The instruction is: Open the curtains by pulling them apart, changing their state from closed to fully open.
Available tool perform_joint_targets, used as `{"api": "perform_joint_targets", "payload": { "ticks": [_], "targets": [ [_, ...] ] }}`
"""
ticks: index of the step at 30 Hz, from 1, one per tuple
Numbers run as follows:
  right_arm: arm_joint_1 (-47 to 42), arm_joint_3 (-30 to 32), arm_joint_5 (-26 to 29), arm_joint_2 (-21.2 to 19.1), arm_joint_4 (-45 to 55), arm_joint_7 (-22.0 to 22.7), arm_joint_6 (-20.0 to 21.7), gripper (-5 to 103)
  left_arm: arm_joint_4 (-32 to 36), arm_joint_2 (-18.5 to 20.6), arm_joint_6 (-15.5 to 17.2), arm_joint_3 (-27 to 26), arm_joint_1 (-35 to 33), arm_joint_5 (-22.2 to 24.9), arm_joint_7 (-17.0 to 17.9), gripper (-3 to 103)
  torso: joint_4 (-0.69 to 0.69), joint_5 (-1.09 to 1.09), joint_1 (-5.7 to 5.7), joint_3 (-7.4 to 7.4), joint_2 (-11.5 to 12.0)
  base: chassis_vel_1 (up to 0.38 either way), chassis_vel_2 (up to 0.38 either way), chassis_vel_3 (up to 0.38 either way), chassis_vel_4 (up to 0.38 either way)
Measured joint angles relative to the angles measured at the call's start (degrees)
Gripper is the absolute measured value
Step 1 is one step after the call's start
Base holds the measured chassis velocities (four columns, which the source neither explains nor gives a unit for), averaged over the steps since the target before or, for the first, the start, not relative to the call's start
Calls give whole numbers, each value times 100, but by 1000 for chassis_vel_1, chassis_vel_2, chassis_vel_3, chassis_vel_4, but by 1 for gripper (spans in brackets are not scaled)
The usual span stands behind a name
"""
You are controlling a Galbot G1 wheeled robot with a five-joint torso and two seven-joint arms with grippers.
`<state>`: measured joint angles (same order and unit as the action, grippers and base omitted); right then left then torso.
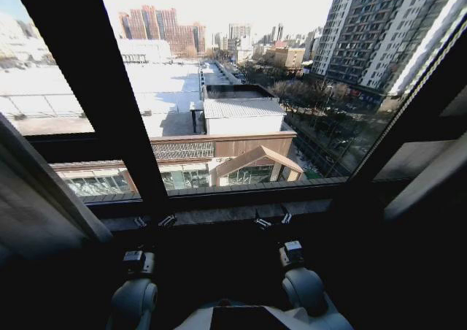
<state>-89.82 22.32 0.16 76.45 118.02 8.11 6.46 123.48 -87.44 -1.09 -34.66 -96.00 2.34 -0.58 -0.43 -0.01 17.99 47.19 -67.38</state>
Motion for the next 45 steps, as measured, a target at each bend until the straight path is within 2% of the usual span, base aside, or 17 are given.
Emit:
{"api": "perform_joint_targets", "payload": {
  "ticks": [8, 13, 19, 23, 28, 34, 38, 45],
  "targets": [
    [-91, 289, 409, -120, -33, -34, 3, 100, 351, -34, -130, -175, -386, -12, -15, 100, -2, 4, 0, 0, 0, 346, 338, -341, -353],
    [2, 285, 505, -10, 40, -83, -21, 100, 578, -21, -497, -297, -820, 50, -12, 100, 2, 0, 0, 0, 0, 259, 261, -269, -275],
    [-40, 375, 491, -20, 238, -305, -121, 100, 560, 23, -950, -288, -1097, 100, 4, 100, -1, -1, 0, -1, -1, 93, 65, -64, -79],
    [14, 533, 490, -67, 304, -330, -140, 100, 526, 2, -939, -233, -1060, 101, 4, 100, -2, 7, -1, 0, 0, -14, -7, 9, 17],
    [2, 677, 544, -162, 375, -324, -169, 100, 478, -25, -906, -201, -994, 29, 7, 100, 0, 4, -1, 0, 0, -18, -42, 63, 34],
    [-115, 775, 550, -250, 502, -181, -396, 100, 611, -108, -960, -161, -1066, -125, 18, 100, 0, 0, 0, 0, 0, 0, 0, 0, 0],
    [-80, 771, 274, -269, 558, -216, -397, 100, 749, -157, -923, -153, -1039, -215, 17, 100, -1, 4, -1, 0, -1, 0, 0, 0, 0],
    [-105, 654, 139, -220, 618, -218, -441, 100, 937, -222, -901, -159, -1148, -253, 19, 100, 0, 2, -1, 0, 0, 0, 0, 0, 0]
  ]
}}
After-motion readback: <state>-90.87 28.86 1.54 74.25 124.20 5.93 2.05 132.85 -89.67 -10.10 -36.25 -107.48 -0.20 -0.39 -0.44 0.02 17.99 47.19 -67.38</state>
